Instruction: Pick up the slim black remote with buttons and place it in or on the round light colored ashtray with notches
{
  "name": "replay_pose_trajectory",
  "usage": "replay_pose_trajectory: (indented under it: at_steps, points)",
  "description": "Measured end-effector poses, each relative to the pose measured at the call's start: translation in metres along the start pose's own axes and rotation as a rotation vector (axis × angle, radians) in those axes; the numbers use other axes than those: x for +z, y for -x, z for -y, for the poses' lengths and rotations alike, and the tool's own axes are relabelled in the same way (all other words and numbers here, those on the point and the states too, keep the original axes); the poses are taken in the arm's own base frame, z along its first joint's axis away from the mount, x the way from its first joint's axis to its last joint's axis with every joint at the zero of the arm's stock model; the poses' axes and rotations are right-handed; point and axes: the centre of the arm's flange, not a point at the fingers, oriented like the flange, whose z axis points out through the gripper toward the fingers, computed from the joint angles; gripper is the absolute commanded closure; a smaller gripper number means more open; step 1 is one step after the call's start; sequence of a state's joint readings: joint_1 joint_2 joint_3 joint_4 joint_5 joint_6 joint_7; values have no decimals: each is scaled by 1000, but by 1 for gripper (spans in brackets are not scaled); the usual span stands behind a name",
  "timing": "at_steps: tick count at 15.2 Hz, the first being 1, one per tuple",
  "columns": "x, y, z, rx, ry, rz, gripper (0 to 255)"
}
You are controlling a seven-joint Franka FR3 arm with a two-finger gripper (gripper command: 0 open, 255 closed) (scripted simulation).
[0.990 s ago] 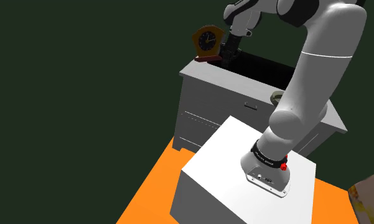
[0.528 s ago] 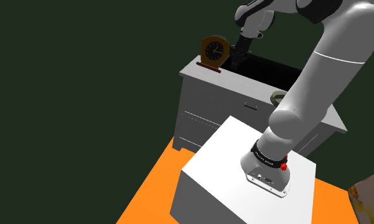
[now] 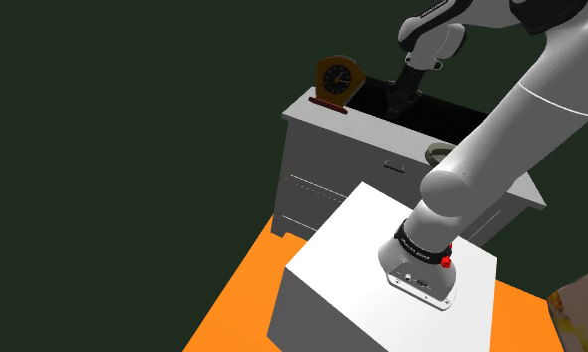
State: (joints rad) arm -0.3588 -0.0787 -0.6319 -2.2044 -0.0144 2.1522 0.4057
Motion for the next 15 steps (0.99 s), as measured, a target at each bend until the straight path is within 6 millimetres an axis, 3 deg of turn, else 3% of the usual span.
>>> replay_pose_trajectory:
  at_steps: [15]
  points:
    - [0, 21, -202, 0, -1, 0, 255]
